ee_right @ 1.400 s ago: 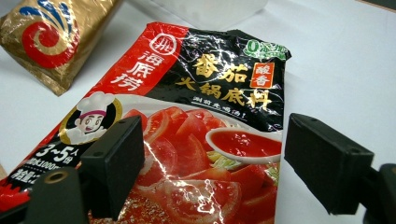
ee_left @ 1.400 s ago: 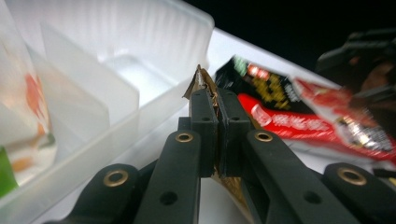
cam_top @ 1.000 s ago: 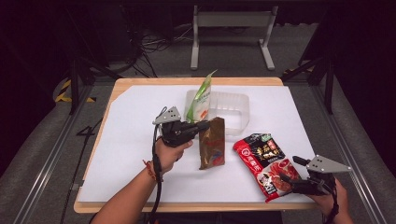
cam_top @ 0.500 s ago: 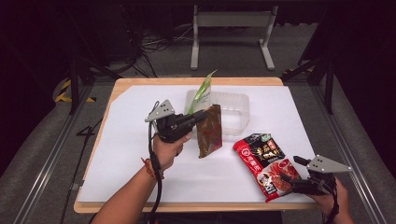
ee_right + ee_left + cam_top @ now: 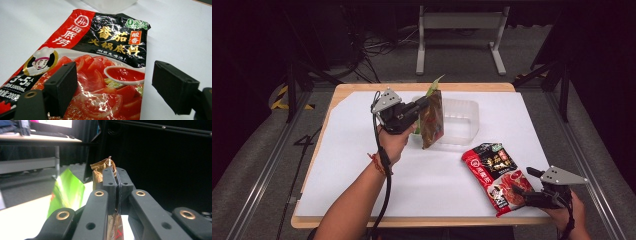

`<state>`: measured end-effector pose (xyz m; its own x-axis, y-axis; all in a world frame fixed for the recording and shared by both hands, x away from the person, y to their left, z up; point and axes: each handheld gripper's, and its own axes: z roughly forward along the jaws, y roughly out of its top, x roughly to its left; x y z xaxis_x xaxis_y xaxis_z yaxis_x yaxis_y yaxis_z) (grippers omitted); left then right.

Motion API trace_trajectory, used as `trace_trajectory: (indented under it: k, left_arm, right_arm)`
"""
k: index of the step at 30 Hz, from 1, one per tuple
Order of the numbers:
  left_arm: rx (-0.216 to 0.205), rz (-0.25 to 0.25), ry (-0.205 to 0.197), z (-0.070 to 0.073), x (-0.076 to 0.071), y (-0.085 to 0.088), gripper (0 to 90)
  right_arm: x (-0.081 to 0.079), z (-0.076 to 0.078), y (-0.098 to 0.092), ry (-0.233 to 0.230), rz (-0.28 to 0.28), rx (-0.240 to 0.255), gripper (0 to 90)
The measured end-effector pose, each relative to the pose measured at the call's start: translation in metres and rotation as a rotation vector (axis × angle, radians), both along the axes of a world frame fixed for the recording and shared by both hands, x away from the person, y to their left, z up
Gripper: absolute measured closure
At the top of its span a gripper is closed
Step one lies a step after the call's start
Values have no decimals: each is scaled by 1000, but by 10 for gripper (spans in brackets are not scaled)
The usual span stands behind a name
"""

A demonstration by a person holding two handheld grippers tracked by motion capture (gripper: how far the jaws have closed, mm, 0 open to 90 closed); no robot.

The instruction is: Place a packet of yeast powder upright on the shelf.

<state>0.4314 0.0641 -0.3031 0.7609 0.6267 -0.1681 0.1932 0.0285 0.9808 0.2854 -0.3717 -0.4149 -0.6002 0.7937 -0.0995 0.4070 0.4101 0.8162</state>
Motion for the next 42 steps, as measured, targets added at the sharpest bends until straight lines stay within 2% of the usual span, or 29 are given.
trace_trajectory:
  k: [1, 3, 6, 7, 9, 11, 14, 15, 16, 18, 21, 22, 26, 28, 32, 35, 36, 38, 39, 42]
  left_arm:
    - [5, 22, -2, 2, 4, -1, 881]
    - [13, 27, -7, 2, 8, -4, 880]
    - [44, 50, 3, 1, 17, -14, 880]
    - [74, 77, -4, 0, 22, -21, 880]
    - [76, 84, 1, -1, 26, -24, 879]
    - [101, 119, -3, -2, 31, -30, 879]
    - [110, 161, 6, -4, 42, -36, 879]
    - [98, 167, 25, -5, 49, -38, 879]
    - [104, 181, 33, -5, 53, -39, 879]
    - [118, 196, 28, -4, 56, -42, 879]
    - [110, 211, 27, -4, 64, -49, 879]
    - [124, 221, 13, -3, 65, -52, 879]
    - [127, 221, 5, -8, 67, -62, 877]
    - [117, 212, 15, -13, 66, -65, 876]
    - [133, 203, 19, -27, 64, -70, 875]
    - [131, 184, 22, -33, 65, -70, 873]
    - [135, 173, 32, -41, 65, -69, 873]
    - [118, 150, 33, -46, 65, -69, 871]
    - [120, 146, 20, -48, 63, -67, 870]
    - [127, 121, 20, -49, 60, -65, 868]
  right_arm:
    - [0, 0, 0, -1, 0, 0, 208]
    - [0, 0, -1, -4, -1, -1, 208]
    - [0, 0, -1, -5, -2, -2, 208]
    - [0, 0, -1, -3, -2, -3, 207]
    - [0, 0, 0, -1, -1, -4, 207]
    - [0, 0, 0, -2, -1, -10, 207]
    - [0, -1, -1, 0, -2, -9, 207]
    - [0, -1, -1, 0, -2, -8, 208]
    - [0, -1, -1, 0, -3, -9, 208]
    - [0, -1, -1, 0, -2, -10, 208]
    - [0, -1, -1, -1, -1, -11, 209]
    - [0, -1, -1, -1, -1, -12, 208]
    - [0, -1, -2, 1, -3, -10, 208]
    - [0, -1, -2, 0, -3, -12, 208]
    - [-1, 0, -2, -4, -2, -11, 208]
    - [-1, -1, -2, -2, -2, -11, 208]
    - [-1, -1, -1, -3, -2, -13, 208]
    - [-1, -1, -1, -6, -1, -12, 208]
    - [-1, 0, -1, -5, -2, -14, 208]
    - [0, -1, -2, -3, -4, -10, 208]
